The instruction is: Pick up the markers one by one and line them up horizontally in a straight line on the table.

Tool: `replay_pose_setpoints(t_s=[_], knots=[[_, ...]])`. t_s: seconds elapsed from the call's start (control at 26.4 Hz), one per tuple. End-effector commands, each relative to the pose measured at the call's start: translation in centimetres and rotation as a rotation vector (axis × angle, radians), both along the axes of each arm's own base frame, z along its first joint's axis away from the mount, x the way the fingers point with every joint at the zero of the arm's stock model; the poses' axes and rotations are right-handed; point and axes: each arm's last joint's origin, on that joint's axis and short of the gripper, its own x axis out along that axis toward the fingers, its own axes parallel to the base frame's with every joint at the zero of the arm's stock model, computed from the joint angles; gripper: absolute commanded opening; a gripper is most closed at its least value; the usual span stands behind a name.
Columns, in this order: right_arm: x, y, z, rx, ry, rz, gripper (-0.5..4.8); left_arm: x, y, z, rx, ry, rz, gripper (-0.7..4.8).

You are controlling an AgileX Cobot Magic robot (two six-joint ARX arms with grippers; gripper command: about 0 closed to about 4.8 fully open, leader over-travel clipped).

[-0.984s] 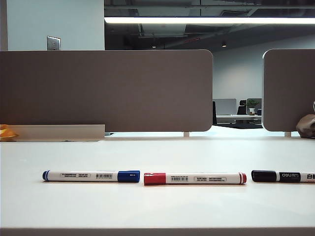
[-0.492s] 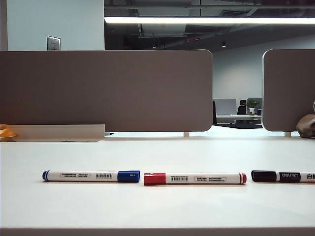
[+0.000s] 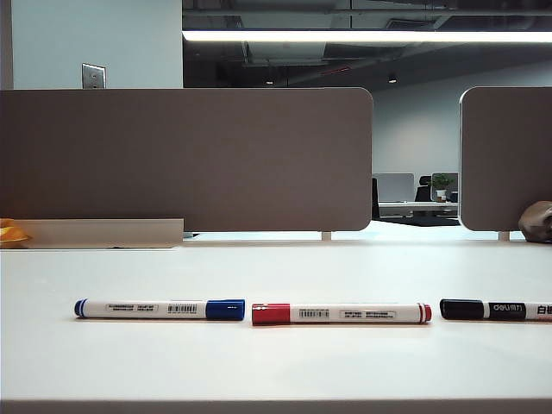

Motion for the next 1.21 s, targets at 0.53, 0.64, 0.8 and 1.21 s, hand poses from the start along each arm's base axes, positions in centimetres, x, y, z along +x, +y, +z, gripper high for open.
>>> replay_pose_setpoints(t_s=[0.53,0.64,0.8,1.21], knots=[[0.5,-2.4,-0.2,0.001,0.002,-0.261,0.04,0.1,1.9,-0.4,0.004,0.021,0.192,-0.05],[0.5,-2.4,-0.2,0.001,0.002,-0.262,0.04,0.1,1.9,-0.4,0.004,0.021,0.193,-0.05],[0.5,-2.4,-0.2,0.001,0.002,-0.262,0.04,0.1,1.9,-0.4,0.004,0.021,0.193,-0.05],[0.5,-2.4,-0.2,0.003,0.001,-0.250,0.04,0.1,1.9,-0.4,0.004,0.020,0.192,-0.05]])
